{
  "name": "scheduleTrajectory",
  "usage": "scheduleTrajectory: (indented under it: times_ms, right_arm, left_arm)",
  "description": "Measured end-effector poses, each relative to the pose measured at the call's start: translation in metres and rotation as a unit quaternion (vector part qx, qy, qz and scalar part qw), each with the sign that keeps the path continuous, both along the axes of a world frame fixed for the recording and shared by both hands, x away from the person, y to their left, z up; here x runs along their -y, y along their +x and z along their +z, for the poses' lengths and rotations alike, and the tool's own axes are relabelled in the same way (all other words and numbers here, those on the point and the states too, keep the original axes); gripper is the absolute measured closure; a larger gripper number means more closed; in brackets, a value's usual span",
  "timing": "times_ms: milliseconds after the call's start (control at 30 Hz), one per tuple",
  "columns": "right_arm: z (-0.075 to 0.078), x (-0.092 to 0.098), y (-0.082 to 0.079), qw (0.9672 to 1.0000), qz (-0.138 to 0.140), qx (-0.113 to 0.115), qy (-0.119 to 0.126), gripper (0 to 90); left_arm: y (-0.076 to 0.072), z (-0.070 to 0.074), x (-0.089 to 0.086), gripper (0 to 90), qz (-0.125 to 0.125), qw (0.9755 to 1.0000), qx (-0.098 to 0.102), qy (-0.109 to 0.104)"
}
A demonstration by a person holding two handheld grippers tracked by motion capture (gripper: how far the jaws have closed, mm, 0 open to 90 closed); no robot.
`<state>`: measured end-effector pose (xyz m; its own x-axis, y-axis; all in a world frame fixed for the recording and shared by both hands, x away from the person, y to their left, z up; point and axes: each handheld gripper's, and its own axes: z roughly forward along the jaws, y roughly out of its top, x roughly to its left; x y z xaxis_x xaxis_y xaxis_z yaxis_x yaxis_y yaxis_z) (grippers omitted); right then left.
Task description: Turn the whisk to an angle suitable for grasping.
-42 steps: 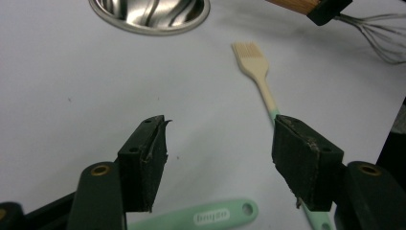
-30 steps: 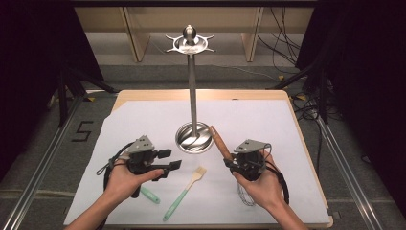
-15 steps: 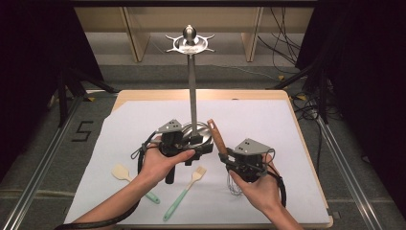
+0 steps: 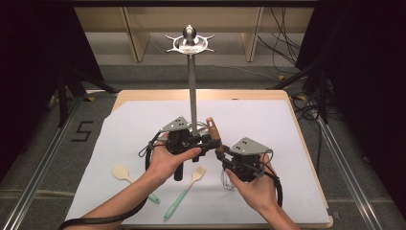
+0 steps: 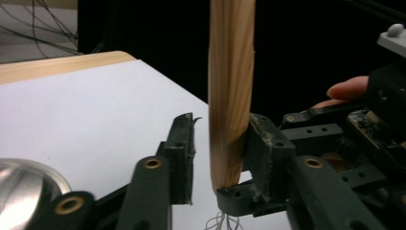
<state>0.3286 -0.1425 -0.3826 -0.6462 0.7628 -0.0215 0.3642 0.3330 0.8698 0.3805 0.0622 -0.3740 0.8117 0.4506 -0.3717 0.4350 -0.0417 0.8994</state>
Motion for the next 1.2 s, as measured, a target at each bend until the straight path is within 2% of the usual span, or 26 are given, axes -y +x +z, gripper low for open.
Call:
scheduleTrajectory:
  times_ms: [100, 133, 200, 233, 300, 400, 467, 533, 567, 633, 667, 700, 733, 767, 800, 867, 900, 933, 967, 1000, 1033, 1067, 1100, 1133, 1167, 1200]
  right_arm:
    - [0.001, -0.002, -0.001, 1.0000, 0.002, 0.003, 0.001, 70.5]
    - [0.001, -0.003, -0.001, 1.0000, -0.001, 0.009, 0.005, 70.5]
    - [0.002, -0.002, -0.002, 0.9999, -0.002, 0.000, 0.012, 70.4]
    - [0.002, -0.002, -0.001, 0.9999, 0.000, 0.006, 0.010, 70.3]
    - [0.004, -0.001, -0.001, 0.9999, 0.014, 0.007, 0.003, 68.4]
    - [0.006, 0.002, -0.003, 0.9998, 0.009, 0.014, 0.014, 57.8]
    - [0.007, 0.009, -0.004, 0.9997, 0.007, 0.017, 0.015, 54.8]
    - [0.005, 0.016, -0.005, 0.9997, -0.002, 0.020, 0.017, 53.3]
    - [0.004, 0.019, -0.005, 0.9996, -0.006, 0.017, 0.021, 53.3]
    - [-0.001, 0.024, -0.006, 0.9993, -0.018, 0.011, 0.030, 53.3]
    - [-0.002, 0.029, -0.005, 0.9995, -0.017, 0.017, 0.019, 53.4]
    - [-0.002, 0.029, -0.005, 0.9995, -0.017, 0.017, 0.019, 53.4]
    - [-0.006, 0.031, -0.007, 0.9993, -0.028, -0.001, 0.026, 53.5]
    - [-0.008, 0.033, -0.007, 0.9993, -0.029, 0.003, 0.021, 53.6]
    - [-0.009, 0.034, -0.006, 0.9993, -0.027, -0.004, 0.024, 53.7]
    - [-0.011, 0.038, -0.005, 0.9995, -0.025, 0.007, 0.017, 53.9]
    - [-0.012, 0.038, -0.008, 0.9990, -0.035, -0.013, 0.022, 54.0]
    - [-0.013, 0.039, -0.006, 0.9992, -0.034, 0.000, 0.023, 54.0]
    - [-0.012, 0.039, -0.008, 0.9986, -0.042, -0.017, 0.026, 54.1]
    - [-0.013, 0.040, -0.007, 0.9989, -0.040, -0.008, 0.023, 54.2]
    - [-0.013, 0.042, -0.006, 0.9991, -0.039, -0.001, 0.016, 54.3]
    - [-0.013, 0.042, -0.007, 0.9988, -0.042, -0.009, 0.026, 54.3]
    - [-0.013, 0.043, -0.006, 0.9988, -0.042, -0.009, 0.022, 54.3]
    - [-0.014, 0.043, -0.006, 0.9988, -0.046, -0.003, 0.018, 54.3]
    - [-0.014, 0.045, -0.005, 0.9990, -0.043, 0.010, 0.011, 54.3]
    - [-0.014, 0.046, -0.005, 0.9991, -0.040, 0.004, 0.009, 54.3]
  left_arm:
    - [-0.001, 0.001, 0.001, 71.5, -0.008, 0.9999, 0.009, -0.002]
    - [-0.001, 0.002, 0.001, 71.8, -0.010, 0.9998, 0.017, 0.000]
    - [-0.001, 0.004, 0.000, 72.1, -0.013, 0.9996, 0.023, 0.004]
    - [-0.001, 0.005, -0.001, 72.3, -0.016, 0.9995, 0.026, 0.007]
    - [0.002, 0.010, -0.004, 72.4, -0.025, 0.9992, 0.031, 0.010]
    - [0.008, 0.021, -0.013, 72.4, -0.035, 0.9967, 0.060, 0.043]
    - [0.014, 0.028, -0.019, 72.4, -0.047, 0.9928, 0.080, 0.075]
    - [0.019, 0.035, -0.026, 72.4, -0.058, 0.9890, 0.095, 0.098]
    - [0.022, 0.038, -0.029, 72.4, -0.069, 0.9858, 0.104, 0.112]
    - [0.027, 0.044, -0.035, 72.4, -0.081, 0.9830, 0.112, 0.121]
    - [0.027, 0.047, -0.037, 72.3, -0.081, 0.9832, 0.103, 0.127]
    - [0.027, 0.047, -0.037, 72.3, -0.081, 0.9832, 0.103, 0.127]
    - [0.031, 0.052, -0.042, 72.3, -0.096, 0.9813, 0.107, 0.129]
    - [0.033, 0.056, -0.044, 72.3, -0.104, 0.9793, 0.108, 0.136]
    - [0.035, 0.059, -0.047, 72.3, -0.109, 0.9781, 0.111, 0.138]
    - [0.039, 0.066, -0.051, 72.3, -0.124, 0.9749, 0.116, 0.144]
    - [0.041, 0.069, -0.052, 72.3, -0.131, 0.9739, 0.120, 0.141]
    - [0.043, 0.072, -0.054, 72.3, -0.137, 0.9723, 0.125, 0.142]
    - [0.047, 0.076, -0.056, 72.3, -0.147, 0.9681, 0.143, 0.144]
    - [0.051, 0.081, -0.057, 72.3, -0.154, 0.9640, 0.158, 0.149]
    - [0.054, 0.085, -0.058, 72.3, -0.162, 0.9613, 0.166, 0.149]
    - [0.057, 0.089, -0.058, 72.3, -0.170, 0.9574, 0.181, 0.148]
    - [0.060, 0.093, -0.059, 72.3, -0.174, 0.9542, 0.192, 0.150]
    - [0.060, 0.096, -0.060, 72.3, -0.171, 0.9555, 0.187, 0.150]
    - [0.062, 0.100, -0.060, 72.3, -0.172, 0.9544, 0.191, 0.151]
    - [0.063, 0.103, -0.061, 72.3, -0.172, 0.9536, 0.193, 0.154]
